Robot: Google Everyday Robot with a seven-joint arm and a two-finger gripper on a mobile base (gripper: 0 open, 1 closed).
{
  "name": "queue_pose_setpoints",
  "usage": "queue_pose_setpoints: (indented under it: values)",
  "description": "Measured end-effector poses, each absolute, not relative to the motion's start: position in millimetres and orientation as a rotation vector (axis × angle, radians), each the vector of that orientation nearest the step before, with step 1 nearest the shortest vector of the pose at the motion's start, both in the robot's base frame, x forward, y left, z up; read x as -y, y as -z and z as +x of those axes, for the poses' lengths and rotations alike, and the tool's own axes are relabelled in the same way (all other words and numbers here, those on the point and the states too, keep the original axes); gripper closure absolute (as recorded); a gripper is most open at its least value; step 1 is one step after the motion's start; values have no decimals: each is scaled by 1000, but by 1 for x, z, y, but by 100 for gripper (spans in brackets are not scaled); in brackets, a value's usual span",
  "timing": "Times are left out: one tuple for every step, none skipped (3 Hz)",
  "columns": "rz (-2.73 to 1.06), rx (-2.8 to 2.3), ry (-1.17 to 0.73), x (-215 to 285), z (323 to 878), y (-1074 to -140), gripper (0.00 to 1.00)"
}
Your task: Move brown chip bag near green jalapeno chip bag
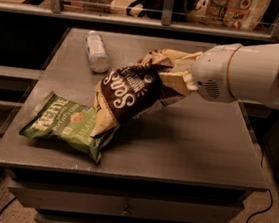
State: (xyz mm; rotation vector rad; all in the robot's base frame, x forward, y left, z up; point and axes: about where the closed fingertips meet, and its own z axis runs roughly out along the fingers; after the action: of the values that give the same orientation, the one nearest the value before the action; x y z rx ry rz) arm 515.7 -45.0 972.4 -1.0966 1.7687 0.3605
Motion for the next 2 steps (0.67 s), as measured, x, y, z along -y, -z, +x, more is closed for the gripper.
queue_pose_setpoints:
  values:
    - [-1101,-1765,-357,43,514,-975,13]
    - [-1104,-1761,-353,41,513,-977,0]
